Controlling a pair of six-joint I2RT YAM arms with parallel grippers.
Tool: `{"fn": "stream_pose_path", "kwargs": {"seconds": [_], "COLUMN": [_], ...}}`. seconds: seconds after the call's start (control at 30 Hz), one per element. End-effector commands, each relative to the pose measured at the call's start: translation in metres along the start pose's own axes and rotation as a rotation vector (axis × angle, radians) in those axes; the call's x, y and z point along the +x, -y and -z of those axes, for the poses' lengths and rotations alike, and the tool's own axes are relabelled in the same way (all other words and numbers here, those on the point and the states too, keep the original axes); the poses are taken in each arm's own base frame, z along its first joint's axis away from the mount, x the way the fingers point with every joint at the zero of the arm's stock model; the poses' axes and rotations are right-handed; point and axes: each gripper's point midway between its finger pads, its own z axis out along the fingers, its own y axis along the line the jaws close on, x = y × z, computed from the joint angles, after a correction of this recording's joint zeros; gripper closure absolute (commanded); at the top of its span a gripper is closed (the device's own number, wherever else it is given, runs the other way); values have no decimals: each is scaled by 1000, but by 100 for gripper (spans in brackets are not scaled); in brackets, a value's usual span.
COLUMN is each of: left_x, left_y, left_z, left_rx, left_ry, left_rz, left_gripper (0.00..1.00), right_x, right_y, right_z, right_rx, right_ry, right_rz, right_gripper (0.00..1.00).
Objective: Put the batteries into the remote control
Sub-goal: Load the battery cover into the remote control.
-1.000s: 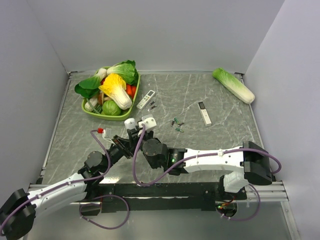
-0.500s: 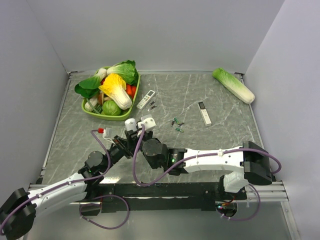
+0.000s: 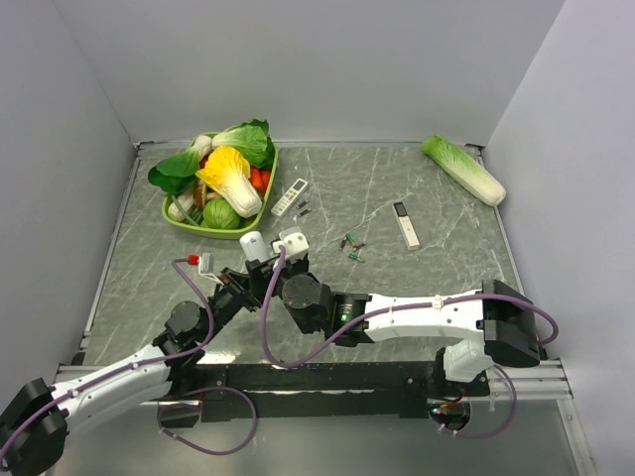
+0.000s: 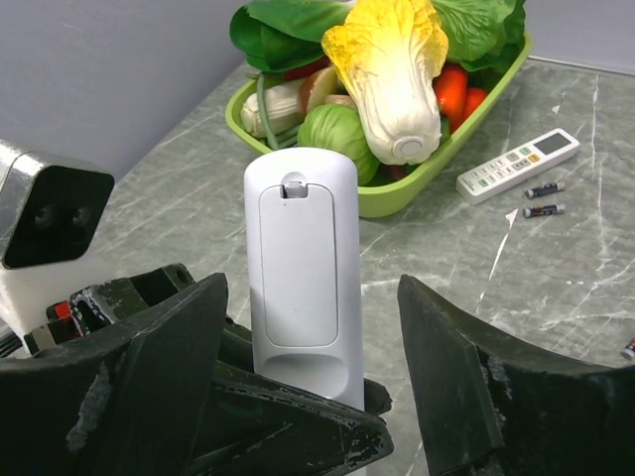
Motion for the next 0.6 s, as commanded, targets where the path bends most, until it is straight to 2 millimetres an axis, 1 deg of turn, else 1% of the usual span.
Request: {"fn": "stream_pose_path", "kwargs": {"seconds": [0.0,0.1,0.13,0.17,0.2,0.23,0.27,0.3,0.33,0.43,0.5,0.57], "left_x": [7,8,9,10,10,11,12,12,12,15,17,17], "left_y": [-15,-15,-14,-14,-13,-11,-10,-8,-6,0,6,12], "left_z": [11,12,12,12,13,13,13,13,13,14,13,13], "left_rx": [-19,-18,-13,-13,-7,3,7,16,25,51,74,100], "left_ry": [5,-1,-6,-11,-12,-23,-27,-30,-35,-56,-73,-83], "left_rz": [15,17,17,19,19,18,15,15,12,2,-5,-19], "left_gripper": [98,98,98,98,98,98,98,98,98,98,98,98], "right_x": [-21,-30,-40,-38,-40,-50,-47,-50,-56,-65,-72,-73], "right_y": [3,3,3,4,2,2,4,3,5,4,6,9], "right_z": [5,8,11,13,12,16,17,19,22,34,40,42], "right_rx": [0,-31,-50,-69,-121,-153,-180,-221,-282,-435,-482,-528], "right_ry": [32,31,39,13,-6,-6,-37,-51,-61,-85,-101,-126], "right_rz": [-43,-30,-43,-27,-31,-63,-57,-68,-102,-150,-169,-181], "right_gripper": [20,14,11,9,8,7,7,6,5,5,4,4]}}
